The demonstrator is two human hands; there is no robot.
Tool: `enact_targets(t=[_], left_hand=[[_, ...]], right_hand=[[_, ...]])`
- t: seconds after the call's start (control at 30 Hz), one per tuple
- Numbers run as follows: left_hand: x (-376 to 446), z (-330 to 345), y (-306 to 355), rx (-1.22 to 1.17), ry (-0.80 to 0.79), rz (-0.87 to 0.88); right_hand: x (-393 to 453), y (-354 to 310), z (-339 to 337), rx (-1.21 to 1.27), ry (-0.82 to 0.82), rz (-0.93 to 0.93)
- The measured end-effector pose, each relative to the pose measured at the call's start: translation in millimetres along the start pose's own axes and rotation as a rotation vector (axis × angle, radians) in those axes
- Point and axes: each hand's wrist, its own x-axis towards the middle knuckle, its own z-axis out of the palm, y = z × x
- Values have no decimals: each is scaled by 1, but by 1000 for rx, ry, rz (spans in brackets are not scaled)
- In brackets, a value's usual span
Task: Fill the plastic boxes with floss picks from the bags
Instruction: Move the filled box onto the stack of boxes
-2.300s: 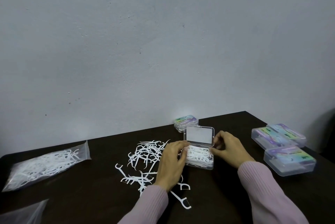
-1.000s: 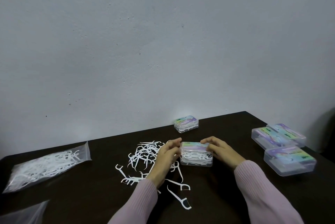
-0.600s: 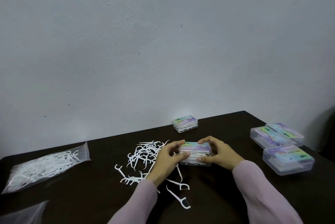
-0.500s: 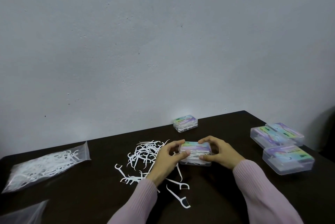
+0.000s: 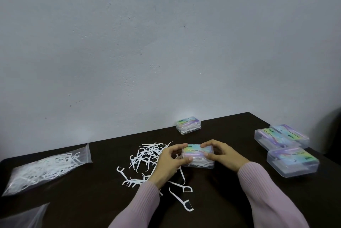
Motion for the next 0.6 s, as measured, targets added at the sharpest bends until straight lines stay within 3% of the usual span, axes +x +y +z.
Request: enact_targets(t=[0.5, 0.6], left_hand=[[0, 0, -3, 75, 7, 19], [1, 2, -4, 124, 19, 61]], right_hand=[[-5, -5, 0, 1, -22, 5], [-8, -9, 2, -73, 44, -26]])
